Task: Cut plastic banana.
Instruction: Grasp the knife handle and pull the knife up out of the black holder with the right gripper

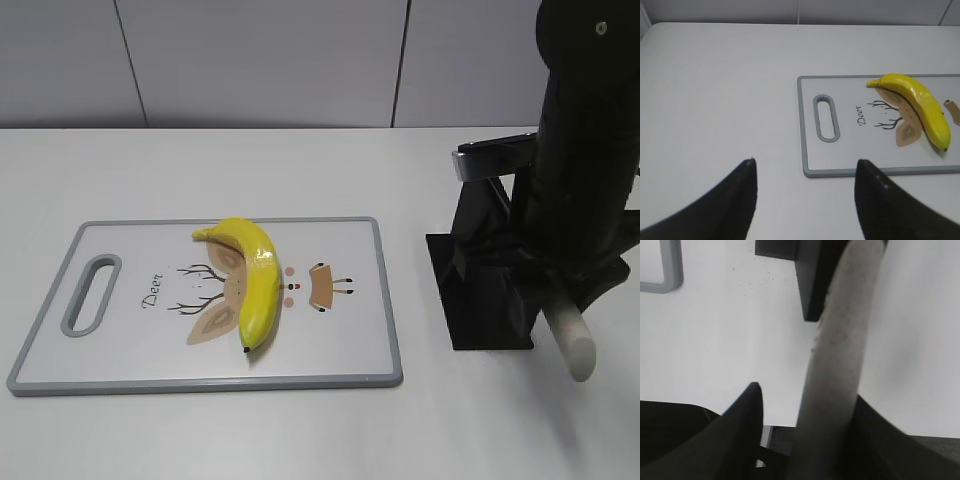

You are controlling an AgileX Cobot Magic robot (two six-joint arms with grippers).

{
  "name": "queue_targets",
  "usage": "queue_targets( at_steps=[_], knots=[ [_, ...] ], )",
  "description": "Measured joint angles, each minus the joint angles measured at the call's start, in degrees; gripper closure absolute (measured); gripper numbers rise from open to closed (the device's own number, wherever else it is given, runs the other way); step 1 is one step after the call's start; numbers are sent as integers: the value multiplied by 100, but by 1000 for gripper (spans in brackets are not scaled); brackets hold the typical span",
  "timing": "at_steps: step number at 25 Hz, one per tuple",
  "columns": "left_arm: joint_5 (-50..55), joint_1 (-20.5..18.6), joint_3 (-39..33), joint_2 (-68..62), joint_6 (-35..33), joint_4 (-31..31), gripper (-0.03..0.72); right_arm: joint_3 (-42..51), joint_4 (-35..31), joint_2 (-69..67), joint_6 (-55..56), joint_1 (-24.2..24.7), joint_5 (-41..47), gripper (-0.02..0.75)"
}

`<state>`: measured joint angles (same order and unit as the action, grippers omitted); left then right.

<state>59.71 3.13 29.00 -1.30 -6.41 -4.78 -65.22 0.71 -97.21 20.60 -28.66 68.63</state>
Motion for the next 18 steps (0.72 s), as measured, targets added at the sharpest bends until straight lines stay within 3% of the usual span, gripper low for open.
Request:
queue_targets(
  at_steps=[3,4,18],
  knots=[
    [0,0,0,0,0,0,97,14,29,0,71,0,52,553],
    [0,0,0,0,0,0,97,35,34,0,127,6,64,565],
    [0,0,0,0,0,3,97,57,-135,110,308,6,83,568]
  ],
)
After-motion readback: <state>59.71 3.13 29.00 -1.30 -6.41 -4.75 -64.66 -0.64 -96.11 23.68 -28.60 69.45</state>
